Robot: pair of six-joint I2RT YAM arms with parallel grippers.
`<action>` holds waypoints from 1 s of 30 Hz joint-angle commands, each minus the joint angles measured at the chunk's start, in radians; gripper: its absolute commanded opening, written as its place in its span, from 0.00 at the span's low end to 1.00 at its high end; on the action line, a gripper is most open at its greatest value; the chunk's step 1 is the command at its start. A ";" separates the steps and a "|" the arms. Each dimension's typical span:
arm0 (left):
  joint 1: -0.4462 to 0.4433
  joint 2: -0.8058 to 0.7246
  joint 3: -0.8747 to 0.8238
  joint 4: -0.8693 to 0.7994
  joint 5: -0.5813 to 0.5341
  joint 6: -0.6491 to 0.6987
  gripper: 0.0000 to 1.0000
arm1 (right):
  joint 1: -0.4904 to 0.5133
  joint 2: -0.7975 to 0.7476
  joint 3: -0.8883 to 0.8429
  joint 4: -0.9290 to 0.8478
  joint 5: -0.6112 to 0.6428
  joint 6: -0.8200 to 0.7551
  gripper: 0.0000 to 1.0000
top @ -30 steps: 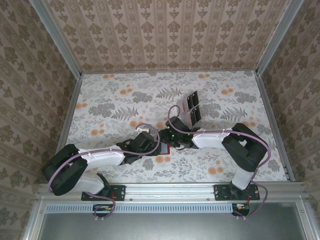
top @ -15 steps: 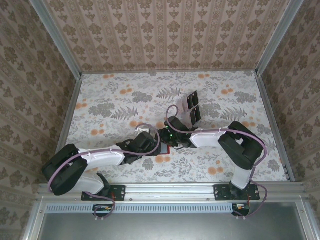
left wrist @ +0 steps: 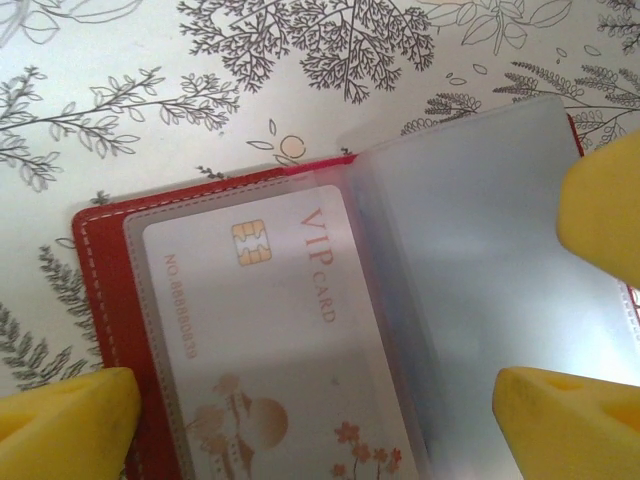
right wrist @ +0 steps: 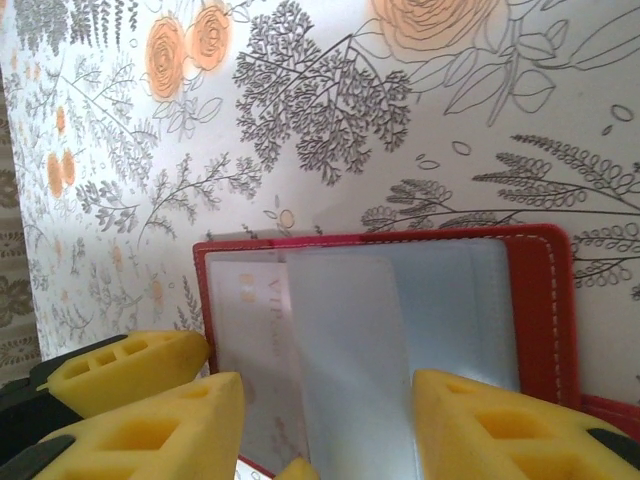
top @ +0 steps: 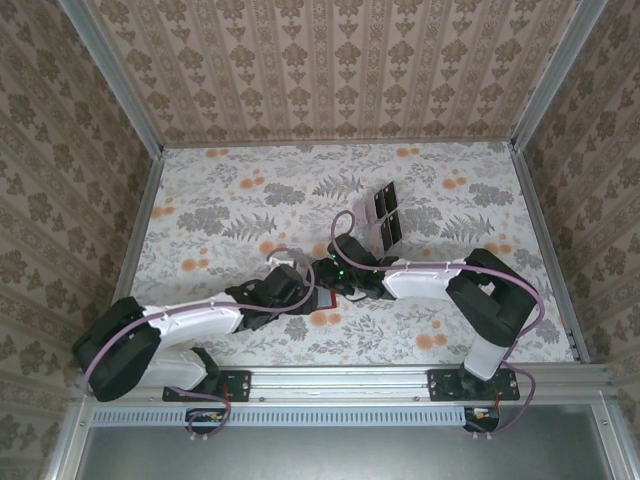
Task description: Put the credit cards into the card holder
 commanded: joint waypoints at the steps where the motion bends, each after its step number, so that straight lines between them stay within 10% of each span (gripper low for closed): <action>1: 0.016 -0.057 -0.013 -0.072 -0.017 -0.019 1.00 | 0.010 -0.017 0.003 -0.013 -0.016 -0.013 0.49; 30: 0.366 -0.428 -0.043 -0.258 0.113 0.038 1.00 | 0.112 0.229 0.279 -0.088 -0.026 -0.002 0.49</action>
